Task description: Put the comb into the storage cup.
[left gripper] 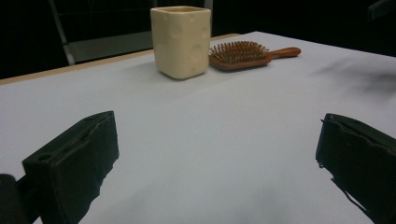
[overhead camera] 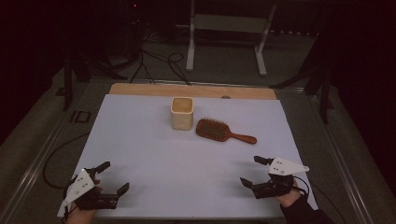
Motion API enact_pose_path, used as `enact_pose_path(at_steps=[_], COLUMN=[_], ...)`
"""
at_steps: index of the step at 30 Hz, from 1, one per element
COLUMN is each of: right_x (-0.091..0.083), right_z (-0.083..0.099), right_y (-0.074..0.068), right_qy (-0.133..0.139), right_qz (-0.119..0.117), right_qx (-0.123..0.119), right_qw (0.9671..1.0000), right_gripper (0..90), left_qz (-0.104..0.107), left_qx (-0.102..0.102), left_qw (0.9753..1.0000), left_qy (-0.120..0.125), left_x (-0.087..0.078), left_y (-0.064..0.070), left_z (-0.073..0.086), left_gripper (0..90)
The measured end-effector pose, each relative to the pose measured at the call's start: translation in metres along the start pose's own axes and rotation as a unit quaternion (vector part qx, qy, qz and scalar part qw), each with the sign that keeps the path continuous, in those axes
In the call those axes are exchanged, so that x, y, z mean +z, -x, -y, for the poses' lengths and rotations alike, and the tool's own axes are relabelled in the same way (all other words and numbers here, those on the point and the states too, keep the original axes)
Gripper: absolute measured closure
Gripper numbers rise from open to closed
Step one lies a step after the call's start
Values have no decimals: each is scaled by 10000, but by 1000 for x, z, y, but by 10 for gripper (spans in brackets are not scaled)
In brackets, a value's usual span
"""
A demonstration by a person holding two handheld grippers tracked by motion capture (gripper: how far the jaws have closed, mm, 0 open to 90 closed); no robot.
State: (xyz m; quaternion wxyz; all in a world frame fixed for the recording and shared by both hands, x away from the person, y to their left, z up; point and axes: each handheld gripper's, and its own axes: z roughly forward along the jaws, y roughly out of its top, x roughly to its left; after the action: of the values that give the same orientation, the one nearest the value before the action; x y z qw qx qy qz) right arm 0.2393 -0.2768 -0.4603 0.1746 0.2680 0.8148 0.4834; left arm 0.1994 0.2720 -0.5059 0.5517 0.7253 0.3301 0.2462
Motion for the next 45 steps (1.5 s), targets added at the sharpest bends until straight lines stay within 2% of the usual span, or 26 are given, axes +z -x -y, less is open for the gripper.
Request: enact_pose_path(at_steps=[5, 9, 17, 22, 29, 34, 38, 45], right_x=[-6, -10, -7, -1, 8, 16, 20, 26], right_z=[-12, -21, -31, -35, -42, -45, -47, -50], right_y=[7, 15, 33, 45, 62, 73, 82, 98], right_qy=[55, 80, 0, -7, -46, -73, -84, -138], right_qz=[97, 80, 209, 186, 268, 315, 366, 474], right_qx=[-131, -163, -252, -191, -141, -75, -24, 86], right_qw=[9999, 9998, 9995, 9996, 9995, 9994, 9993, 9987], right_gripper=[99, 115, 137, 151, 159, 175, 238, 253], left_qz=[-1, 9, 15, -5, -33, -28, 3, 20], left_qx=[-6, 22, 56, 94, 117, 73, 60, 32], left_qw=[10000, 10000, 10000, 10000, 9999, 10000, 10000, 10000], left_qy=[10, 11, -3, -3, 12, 39, 45, 52], left_x=[0, 0, 2, 2, 2, 2, 2, 2], left_y=[0, 0, 1, 1, 1, 1, 0, 0], left_z=[0, -1, -1, -1, -1, -1, -2, -1], left_gripper=[0, 0, 0, 0, 0, 0, 0, 0])
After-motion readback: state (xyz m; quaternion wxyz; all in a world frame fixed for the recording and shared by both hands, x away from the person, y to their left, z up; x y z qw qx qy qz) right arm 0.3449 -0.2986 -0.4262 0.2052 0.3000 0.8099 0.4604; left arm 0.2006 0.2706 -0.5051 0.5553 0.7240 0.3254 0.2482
